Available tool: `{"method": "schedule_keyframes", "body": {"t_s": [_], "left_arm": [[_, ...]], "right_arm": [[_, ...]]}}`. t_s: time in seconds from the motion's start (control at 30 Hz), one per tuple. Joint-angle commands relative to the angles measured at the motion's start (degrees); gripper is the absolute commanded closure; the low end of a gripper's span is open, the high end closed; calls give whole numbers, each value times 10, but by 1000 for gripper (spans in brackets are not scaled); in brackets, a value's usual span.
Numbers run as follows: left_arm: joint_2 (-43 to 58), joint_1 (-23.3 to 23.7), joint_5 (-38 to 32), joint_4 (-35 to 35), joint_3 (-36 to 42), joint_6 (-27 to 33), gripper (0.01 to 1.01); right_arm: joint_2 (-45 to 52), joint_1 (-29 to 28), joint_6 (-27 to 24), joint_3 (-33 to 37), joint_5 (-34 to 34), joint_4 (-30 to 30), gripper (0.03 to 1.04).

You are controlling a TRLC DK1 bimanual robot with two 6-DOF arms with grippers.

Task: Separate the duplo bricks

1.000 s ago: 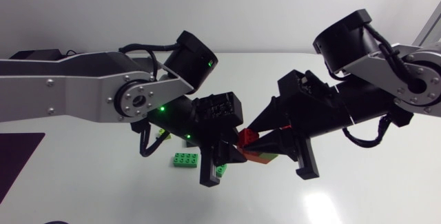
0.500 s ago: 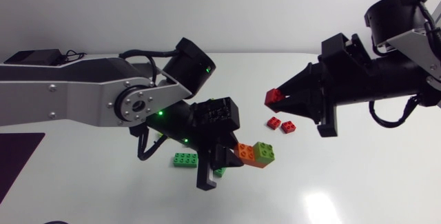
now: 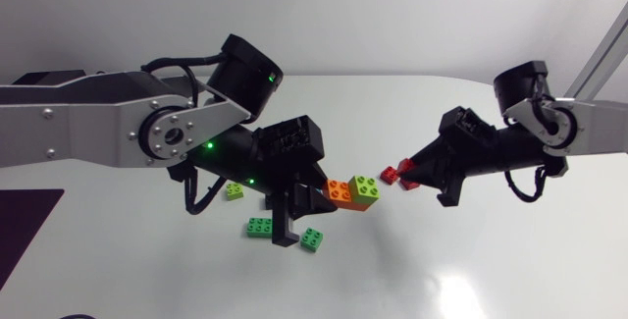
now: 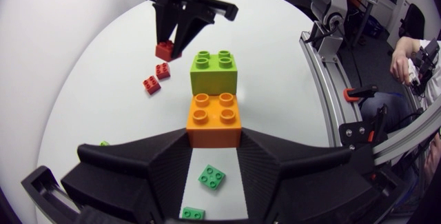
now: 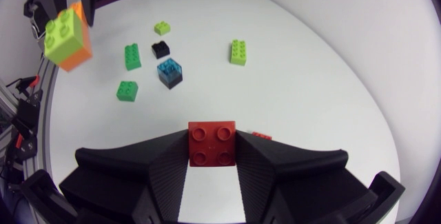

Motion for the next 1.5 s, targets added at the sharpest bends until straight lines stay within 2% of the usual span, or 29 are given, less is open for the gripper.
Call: {"method": "schedule_keyframes", "body": {"t_s": [0.0,0.2,0.53,0.93,0.97,1.0,1.03,1.07,1.13,1.33,1.47], "left_arm": [[-7,2,-6,10,-13,-3,666],[-6,3,-10,14,-11,-9,666],[4,-6,-17,22,-8,-18,666],[9,-18,-22,22,0,-25,666],[10,-18,-22,22,0,-25,666],[11,-19,-22,22,0,-25,666],[11,-19,-22,22,0,-25,666],[12,-20,-22,22,1,-25,666],[12,-20,-22,22,3,-27,666],[12,-26,-24,20,9,-29,666],[10,-28,-25,13,10,-26,666]], "right_arm": [[38,10,-23,-30,18,26,792],[106,17,-32,-42,54,81,792],[184,18,-35,-20,87,129,790],[211,18,-35,14,118,145,774],[214,18,-35,16,120,142,728],[216,18,-35,17,121,142,633],[217,18,-35,17,121,142,528],[216,18,-35,16,121,141,361],[210,18,-34,14,121,138,170],[162,17,-31,6,111,122,82],[72,7,-33,0,60,67,72]]}}
